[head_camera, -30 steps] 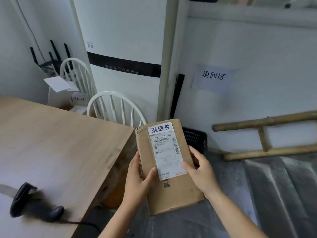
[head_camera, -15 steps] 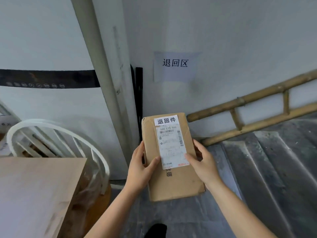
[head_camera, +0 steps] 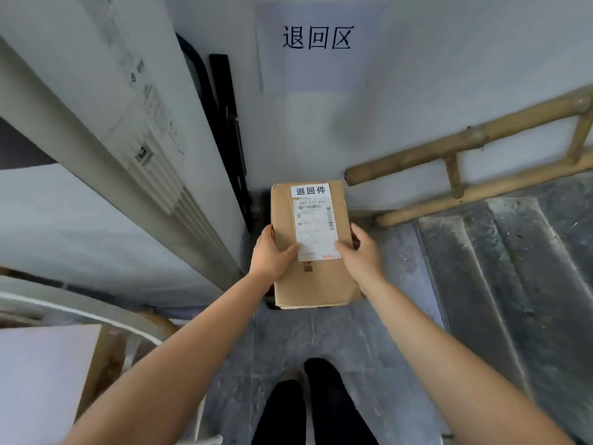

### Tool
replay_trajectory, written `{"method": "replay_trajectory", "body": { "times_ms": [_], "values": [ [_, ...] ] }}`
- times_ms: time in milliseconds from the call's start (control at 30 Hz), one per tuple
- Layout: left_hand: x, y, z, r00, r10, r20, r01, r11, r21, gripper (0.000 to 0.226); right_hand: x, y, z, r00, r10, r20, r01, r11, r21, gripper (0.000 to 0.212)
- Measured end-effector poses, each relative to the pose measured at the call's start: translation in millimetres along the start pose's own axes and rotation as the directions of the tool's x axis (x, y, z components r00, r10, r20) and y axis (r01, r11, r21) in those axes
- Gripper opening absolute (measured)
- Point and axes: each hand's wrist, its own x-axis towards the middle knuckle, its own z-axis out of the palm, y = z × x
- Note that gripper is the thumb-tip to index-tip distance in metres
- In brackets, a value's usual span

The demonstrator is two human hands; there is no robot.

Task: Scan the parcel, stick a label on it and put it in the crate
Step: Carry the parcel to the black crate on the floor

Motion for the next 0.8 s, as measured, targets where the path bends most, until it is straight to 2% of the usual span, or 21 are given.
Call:
{"method": "replay_trajectory", "body": {
  "times_ms": [133, 333, 533, 600, 700, 800],
  "values": [
    [46.6, 3.2, 18.5, 0.990, -0.136, 0.023, 0.137, 0.991, -0.015, 0.079, 50.0, 2.1, 8.5, 0.998, 0.068, -0.006, -0.068, 0.996, -0.066, 0.052],
    [106.1, 12.0, 30.3, 0.988, -0.151, 0.010, 0.151, 0.989, -0.003, 0.077, 113.8, -2.6, 18.8, 0.999, 0.039, 0.019, -0.036, 0.989, -0.143, 0.029],
    [150.2, 18.3, 30.2, 0.980, -0.196, 0.027, 0.197, 0.977, -0.083, 0.064, 153.5, -2.3, 34.0, 0.999, 0.022, 0.025, -0.018, 0.987, -0.162, 0.026],
    [159.1, 19.4, 32.3, 0.975, -0.221, 0.004, 0.220, 0.968, -0.122, 0.066, 165.0, -0.2, 38.3, 0.998, 0.042, 0.036, -0.034, 0.980, -0.197, 0.031],
    [163.9, 14.5, 33.4, 0.946, -0.321, -0.038, 0.313, 0.939, -0.145, 0.084, 174.8, 3.3, 39.8, 0.994, 0.107, 0.027, -0.093, 0.947, -0.306, 0.054],
    [157.6, -9.2, 32.6, 0.926, -0.374, -0.053, 0.364, 0.920, -0.143, 0.079, 171.5, 15.8, 39.4, 0.994, 0.111, 0.021, -0.096, 0.927, -0.362, 0.058]
  ]
}}
